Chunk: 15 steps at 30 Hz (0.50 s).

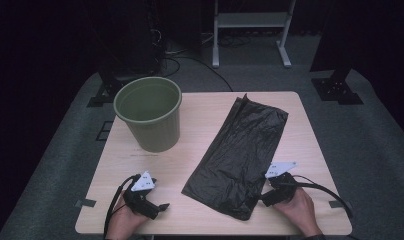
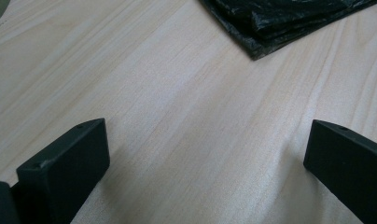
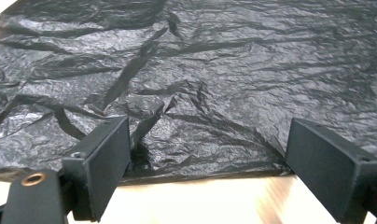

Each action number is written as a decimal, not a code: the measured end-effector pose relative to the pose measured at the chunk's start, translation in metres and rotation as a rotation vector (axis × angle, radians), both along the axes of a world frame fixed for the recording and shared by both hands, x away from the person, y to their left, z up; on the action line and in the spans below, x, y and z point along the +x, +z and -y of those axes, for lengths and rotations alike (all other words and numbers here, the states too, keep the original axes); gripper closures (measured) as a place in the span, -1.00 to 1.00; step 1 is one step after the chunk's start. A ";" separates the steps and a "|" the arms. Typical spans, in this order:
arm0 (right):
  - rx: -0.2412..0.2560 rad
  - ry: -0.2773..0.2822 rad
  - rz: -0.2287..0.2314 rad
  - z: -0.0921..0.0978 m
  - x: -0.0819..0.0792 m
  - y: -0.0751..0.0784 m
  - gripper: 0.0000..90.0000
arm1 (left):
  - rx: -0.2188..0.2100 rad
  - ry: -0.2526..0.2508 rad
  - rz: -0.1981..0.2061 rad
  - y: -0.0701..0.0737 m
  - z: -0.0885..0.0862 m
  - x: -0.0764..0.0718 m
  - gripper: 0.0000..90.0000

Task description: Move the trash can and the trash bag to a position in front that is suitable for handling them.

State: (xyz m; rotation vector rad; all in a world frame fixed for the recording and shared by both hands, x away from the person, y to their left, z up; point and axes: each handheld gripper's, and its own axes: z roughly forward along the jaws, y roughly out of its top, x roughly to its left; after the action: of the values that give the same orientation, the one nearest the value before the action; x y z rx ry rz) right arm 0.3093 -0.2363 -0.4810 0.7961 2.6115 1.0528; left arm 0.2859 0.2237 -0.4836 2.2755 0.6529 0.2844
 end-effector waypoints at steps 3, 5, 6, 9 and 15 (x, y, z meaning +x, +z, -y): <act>0.001 -0.019 0.011 0.006 0.001 0.002 -0.72 | 0.000 0.000 0.000 0.000 0.000 0.000 -1.00; 0.009 -0.029 0.021 0.010 0.000 0.005 -0.72 | 0.000 0.000 0.001 0.000 0.000 0.000 -1.00; 0.012 -0.033 0.026 0.011 -0.001 0.007 -0.72 | 0.000 0.000 0.000 0.000 0.000 0.000 -1.00; 0.043 -0.034 0.034 0.013 -0.004 0.014 -0.72 | 0.000 0.000 0.000 0.000 0.000 0.000 -1.00; 0.059 -0.007 0.028 0.005 -0.009 0.017 -0.72 | 0.000 0.000 0.000 0.000 0.000 0.000 -1.00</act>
State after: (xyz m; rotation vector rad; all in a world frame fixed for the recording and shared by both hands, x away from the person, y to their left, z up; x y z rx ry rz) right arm 0.3002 -0.2411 -0.4635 0.7971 2.5632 1.1354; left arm 0.2860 0.2238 -0.4836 2.2758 0.6523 0.2848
